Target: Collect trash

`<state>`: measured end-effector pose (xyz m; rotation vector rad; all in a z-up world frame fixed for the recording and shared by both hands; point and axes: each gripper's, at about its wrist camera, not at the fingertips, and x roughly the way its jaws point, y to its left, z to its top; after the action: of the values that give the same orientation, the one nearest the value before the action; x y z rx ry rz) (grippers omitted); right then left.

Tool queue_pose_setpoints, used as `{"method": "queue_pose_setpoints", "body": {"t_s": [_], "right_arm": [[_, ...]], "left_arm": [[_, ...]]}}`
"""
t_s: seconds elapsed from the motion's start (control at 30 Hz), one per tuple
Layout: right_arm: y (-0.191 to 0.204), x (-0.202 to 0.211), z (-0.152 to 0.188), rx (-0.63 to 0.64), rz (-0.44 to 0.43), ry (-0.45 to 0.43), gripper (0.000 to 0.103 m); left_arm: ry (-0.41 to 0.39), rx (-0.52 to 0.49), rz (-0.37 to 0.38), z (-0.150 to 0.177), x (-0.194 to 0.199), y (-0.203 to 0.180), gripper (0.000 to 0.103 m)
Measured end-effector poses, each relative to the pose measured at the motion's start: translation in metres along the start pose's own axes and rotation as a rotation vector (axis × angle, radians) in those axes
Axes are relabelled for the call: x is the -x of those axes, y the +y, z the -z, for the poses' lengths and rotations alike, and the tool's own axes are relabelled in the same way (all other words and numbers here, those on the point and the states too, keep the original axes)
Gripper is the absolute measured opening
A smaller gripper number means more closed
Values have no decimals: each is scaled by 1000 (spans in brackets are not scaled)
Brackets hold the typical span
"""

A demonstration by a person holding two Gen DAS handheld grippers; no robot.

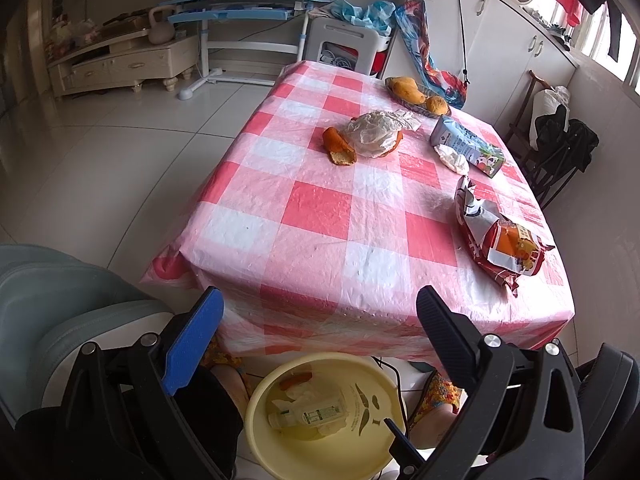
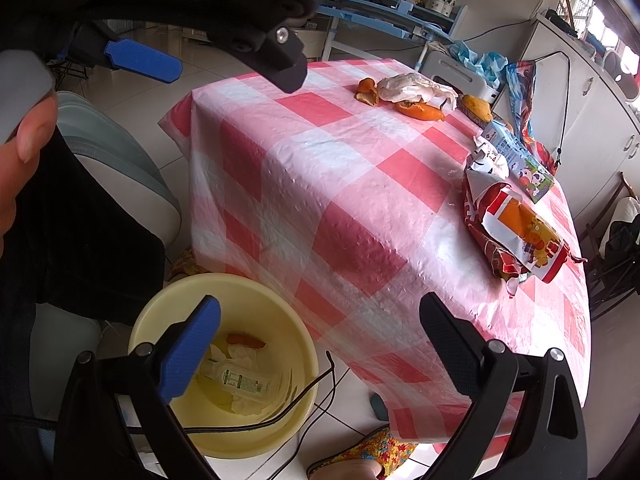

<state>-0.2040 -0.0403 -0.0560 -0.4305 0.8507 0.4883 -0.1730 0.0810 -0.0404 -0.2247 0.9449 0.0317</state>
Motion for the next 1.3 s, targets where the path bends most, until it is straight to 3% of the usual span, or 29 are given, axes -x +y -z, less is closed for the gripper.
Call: {"method": "queue_pose_setpoints", "body": {"t_s": [1.3], "right_arm": [[-8, 7, -2, -11, 26, -29, 95]], "left_arm": [[5, 43, 18, -5, -2, 8, 94]]}}
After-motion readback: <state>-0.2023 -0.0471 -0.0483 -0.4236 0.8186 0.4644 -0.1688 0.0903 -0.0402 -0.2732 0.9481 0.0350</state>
